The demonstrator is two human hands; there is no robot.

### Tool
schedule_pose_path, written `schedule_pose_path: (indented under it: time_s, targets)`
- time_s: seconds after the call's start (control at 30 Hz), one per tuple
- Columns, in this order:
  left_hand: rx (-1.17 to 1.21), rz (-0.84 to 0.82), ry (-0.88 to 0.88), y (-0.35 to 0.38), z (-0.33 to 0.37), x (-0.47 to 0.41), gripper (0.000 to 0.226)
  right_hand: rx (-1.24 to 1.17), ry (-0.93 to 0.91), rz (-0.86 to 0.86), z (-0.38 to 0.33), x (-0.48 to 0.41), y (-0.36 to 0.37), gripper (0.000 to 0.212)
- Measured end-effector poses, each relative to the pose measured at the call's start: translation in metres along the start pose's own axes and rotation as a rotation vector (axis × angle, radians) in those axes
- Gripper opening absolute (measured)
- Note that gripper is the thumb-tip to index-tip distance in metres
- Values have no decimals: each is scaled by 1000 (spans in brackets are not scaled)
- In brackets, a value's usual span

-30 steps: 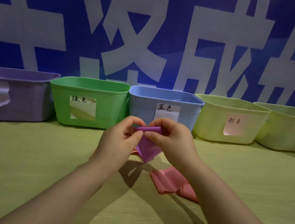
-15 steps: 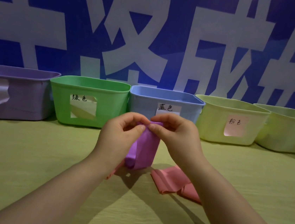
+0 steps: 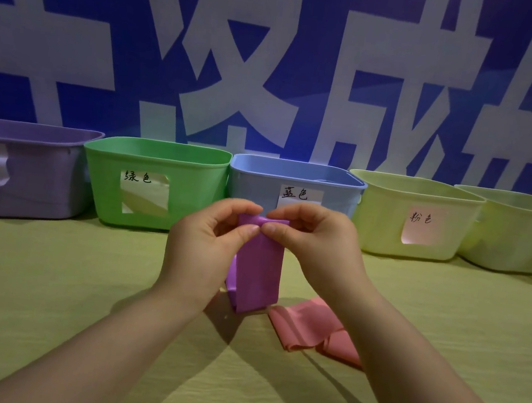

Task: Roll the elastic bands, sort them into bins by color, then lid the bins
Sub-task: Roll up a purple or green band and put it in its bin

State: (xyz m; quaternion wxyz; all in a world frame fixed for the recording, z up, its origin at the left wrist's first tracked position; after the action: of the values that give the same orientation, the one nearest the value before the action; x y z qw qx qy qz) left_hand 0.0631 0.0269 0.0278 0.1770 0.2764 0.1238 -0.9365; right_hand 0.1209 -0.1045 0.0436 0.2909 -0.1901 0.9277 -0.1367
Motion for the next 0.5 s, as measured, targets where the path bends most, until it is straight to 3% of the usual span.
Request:
schedule_pose_path:
  time_s: [0.33,0.5]
  targets:
    - [-338,-14,90,2,3,0,14,71,65,-33,9,0,5,15]
    - [-211,-39,13,3,-2,-2,21,-46,81,-47,10,0,6,20]
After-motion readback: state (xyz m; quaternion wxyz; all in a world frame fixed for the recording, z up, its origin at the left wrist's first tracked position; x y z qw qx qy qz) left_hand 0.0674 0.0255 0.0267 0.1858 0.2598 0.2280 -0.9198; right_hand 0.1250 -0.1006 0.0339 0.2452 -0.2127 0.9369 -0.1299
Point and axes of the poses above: each hand's wrist, its own x-axis away from the middle knuckle, its own y-axis out of the palm, z = x × y, the point moved 9 cm from there along -x, towards the middle knuckle, and after that the axes turned 8 degrees about -z, right-handed, at the moved point
